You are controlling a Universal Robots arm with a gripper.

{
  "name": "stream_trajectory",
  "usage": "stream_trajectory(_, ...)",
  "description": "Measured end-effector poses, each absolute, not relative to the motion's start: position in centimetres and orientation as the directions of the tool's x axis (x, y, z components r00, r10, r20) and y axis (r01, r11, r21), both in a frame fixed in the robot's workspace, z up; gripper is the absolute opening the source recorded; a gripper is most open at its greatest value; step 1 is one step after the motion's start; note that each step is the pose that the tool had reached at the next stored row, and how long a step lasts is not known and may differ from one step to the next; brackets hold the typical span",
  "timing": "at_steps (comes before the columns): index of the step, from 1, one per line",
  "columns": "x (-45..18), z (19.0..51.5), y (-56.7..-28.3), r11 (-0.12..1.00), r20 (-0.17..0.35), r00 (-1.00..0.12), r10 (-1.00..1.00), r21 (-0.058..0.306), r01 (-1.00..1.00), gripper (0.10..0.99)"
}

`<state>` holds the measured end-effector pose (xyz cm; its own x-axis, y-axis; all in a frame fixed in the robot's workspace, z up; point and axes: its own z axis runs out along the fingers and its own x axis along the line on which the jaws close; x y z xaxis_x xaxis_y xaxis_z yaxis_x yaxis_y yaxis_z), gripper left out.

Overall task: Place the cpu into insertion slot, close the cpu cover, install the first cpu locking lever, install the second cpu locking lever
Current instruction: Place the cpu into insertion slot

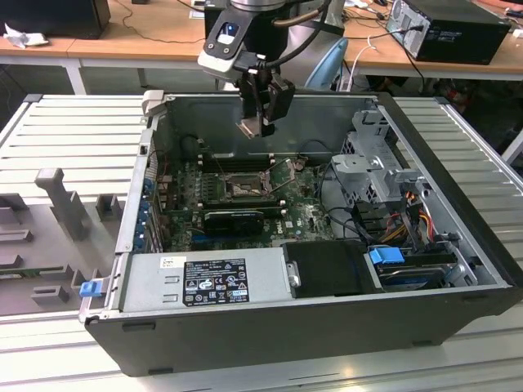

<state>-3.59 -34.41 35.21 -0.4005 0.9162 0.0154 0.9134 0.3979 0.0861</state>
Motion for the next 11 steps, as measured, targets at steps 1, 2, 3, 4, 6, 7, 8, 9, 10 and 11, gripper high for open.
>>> stream_trajectory(1,-3.59,35.21,-34.41,0.39,0.015,-0.392,0.92,0.086,0.917,0.529)
stream_trajectory(2,-3.59,35.2,-34.41,0.383,0.015,-0.386,0.922,0.086,0.92,0.529)
stream_trajectory(3,-3.59,35.2,-34.41,0.377,0.015,-0.38,0.925,0.086,0.922,0.529)
stream_trajectory(4,-3.59,35.2,-34.41,0.371,0.015,-0.373,0.928,0.086,0.925,0.529)
stream_trajectory(6,-3.59,35.18,-34.41,0.35,0.015,-0.352,0.936,0.086,0.933,0.529)
stream_trajectory(7,-3.59,35.17,-34.41,0.337,0.015,-0.34,0.94,0.086,0.937,0.529)
stream_trajectory(8,-3.59,35.17,-34.41,0.331,0.015,-0.334,0.943,0.086,0.94,0.529)
stream_trajectory(9,-3.59,35.17,-34.41,0.325,0.015,-0.328,0.945,0.086,0.942,0.529)
stream_trajectory(10,-3.6,35.16,-34.41,0.313,0.015,-0.315,0.949,0.086,0.946,0.529)
stream_trajectory(11,-3.59,35.15,-34.41,0.301,0.015,-0.304,0.953,0.086,0.95,0.529)
